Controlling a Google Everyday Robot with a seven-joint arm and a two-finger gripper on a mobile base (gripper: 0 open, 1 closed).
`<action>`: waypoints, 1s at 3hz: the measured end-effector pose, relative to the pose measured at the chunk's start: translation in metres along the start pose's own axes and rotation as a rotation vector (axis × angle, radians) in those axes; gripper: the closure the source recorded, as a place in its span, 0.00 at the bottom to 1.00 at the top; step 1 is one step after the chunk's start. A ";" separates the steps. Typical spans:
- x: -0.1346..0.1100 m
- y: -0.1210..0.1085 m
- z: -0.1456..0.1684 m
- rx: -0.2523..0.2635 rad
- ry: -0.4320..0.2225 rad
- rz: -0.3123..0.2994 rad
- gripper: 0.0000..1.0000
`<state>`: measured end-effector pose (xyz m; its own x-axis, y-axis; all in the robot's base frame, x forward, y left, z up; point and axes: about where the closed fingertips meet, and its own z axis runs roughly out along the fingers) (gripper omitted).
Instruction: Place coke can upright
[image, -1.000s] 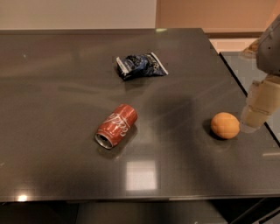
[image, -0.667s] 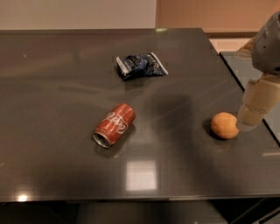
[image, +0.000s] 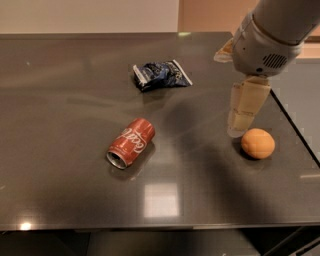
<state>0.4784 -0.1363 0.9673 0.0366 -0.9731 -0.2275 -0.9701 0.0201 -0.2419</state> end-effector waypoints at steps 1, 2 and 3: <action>-0.037 -0.008 0.017 -0.017 -0.051 -0.128 0.00; -0.068 -0.007 0.034 -0.032 -0.094 -0.259 0.00; -0.097 -0.002 0.048 -0.044 -0.121 -0.390 0.00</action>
Offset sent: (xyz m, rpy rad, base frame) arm 0.0135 0.1139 -0.0279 0.0360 -0.0440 0.4557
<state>0.4888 -0.0310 0.9444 0.4288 -0.8719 -0.2364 -0.8873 -0.3573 -0.2917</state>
